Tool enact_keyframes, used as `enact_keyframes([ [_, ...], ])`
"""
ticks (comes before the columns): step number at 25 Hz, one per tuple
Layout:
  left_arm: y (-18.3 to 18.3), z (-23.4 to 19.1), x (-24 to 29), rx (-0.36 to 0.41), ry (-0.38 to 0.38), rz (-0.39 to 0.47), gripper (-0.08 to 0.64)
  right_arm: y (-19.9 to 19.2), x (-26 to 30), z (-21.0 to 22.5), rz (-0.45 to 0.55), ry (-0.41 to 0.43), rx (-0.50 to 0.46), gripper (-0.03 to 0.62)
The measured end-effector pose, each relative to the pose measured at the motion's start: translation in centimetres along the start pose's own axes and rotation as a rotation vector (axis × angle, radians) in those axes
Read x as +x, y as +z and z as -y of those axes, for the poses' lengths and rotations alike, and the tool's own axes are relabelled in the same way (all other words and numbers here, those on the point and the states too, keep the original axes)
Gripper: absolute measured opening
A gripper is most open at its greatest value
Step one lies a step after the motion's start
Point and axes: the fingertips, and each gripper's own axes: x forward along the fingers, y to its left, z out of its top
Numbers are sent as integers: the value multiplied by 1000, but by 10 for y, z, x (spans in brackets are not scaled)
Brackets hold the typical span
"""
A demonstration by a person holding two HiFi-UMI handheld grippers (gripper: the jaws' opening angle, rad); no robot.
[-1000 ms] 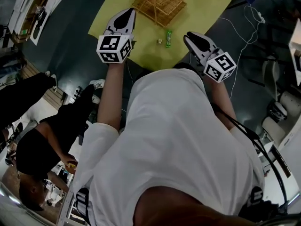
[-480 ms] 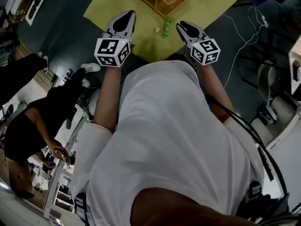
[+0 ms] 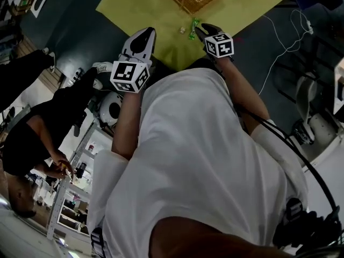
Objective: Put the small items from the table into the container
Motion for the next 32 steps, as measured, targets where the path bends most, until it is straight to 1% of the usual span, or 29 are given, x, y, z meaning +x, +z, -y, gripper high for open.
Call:
enact_keyframes([
  [5,-21,1,-22,-32,45,-36,9,-20,26,6,-77,-11,38,156],
  [9,-35,-4,-38,-54,94,-55,9,-36,45,14,-137,-39,55,179],
  [16,-53,-22,-72,-92,179,-68,9,-60,66,15,-239,-109,21,186],
  [18,-58,-25,-77,-99,195,-72,9,-64,66,20,-260,-145,8,181],
  [19,-60,-26,-78,-102,201,-74,9,-65,65,24,-269,-165,0,154],
  [20,-62,-26,-79,-104,206,-76,9,-66,64,27,-276,-176,-6,110],
  [21,-63,-27,-78,-106,208,-76,9,-66,63,29,-280,-178,-11,63],
  [22,-64,-27,-77,-108,209,-76,9,-64,63,30,-281,-173,-15,47],
  [26,-64,-28,-67,-106,197,-68,9,-60,66,30,-254,-117,1,34],
  [30,-63,-31,-47,-91,168,-57,9,-40,53,34,-208,-109,10,32],
  [32,-58,-31,-44,-79,149,-47,9,-27,43,25,-176,-98,14,32],
])
